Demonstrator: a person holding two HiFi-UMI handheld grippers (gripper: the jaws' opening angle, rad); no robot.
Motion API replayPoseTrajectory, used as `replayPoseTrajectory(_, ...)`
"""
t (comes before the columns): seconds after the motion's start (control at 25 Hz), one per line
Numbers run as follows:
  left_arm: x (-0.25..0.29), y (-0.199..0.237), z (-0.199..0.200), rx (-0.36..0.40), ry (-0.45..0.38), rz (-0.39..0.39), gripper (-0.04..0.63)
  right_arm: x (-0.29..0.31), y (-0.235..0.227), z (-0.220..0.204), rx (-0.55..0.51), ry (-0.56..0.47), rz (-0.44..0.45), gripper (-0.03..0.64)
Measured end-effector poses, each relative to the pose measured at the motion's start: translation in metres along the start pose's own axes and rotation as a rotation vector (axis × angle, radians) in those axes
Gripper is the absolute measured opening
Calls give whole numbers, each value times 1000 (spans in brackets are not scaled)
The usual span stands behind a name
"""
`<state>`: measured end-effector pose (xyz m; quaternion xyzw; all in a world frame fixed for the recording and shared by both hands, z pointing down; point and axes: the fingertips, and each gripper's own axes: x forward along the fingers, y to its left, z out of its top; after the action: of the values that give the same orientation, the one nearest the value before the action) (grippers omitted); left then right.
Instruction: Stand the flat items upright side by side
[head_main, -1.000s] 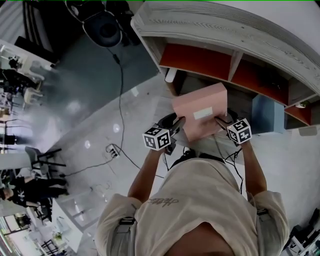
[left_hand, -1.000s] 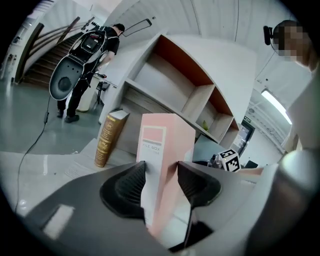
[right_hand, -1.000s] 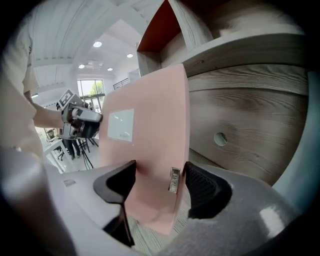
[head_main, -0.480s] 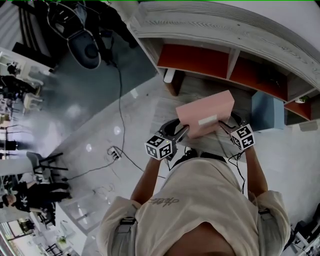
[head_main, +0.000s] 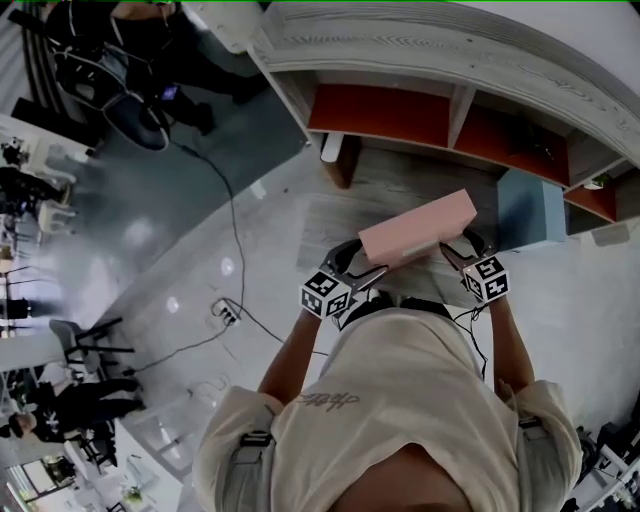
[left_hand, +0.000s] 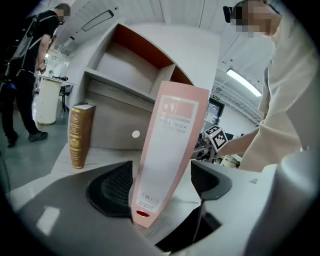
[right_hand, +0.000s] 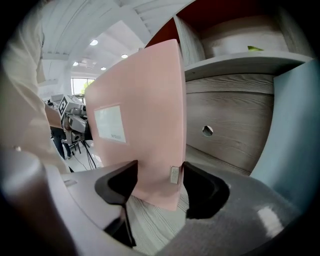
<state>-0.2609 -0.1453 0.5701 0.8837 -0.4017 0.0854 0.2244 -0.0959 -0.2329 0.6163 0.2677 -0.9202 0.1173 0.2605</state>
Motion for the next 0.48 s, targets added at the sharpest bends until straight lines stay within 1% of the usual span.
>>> replayPoseTrajectory(0.12, 6, -5, -4, 13, 14, -49, 385, -4, 3, -5, 16, 9, -25, 285)
replayPoseTrajectory(0.24, 14, -11, -7, 49, 29, -88, 380, -8, 4, -10, 32, 18, -63, 278)
replayPoseTrajectory(0.32, 17, -11, -9, 66, 32, -95, 375, -10, 2, -14, 51, 17, -111, 258)
replayPoseTrajectory(0.48, 19, -8, -7, 80, 15, -101, 367, -17, 3, -30, 140, 8, -205, 258)
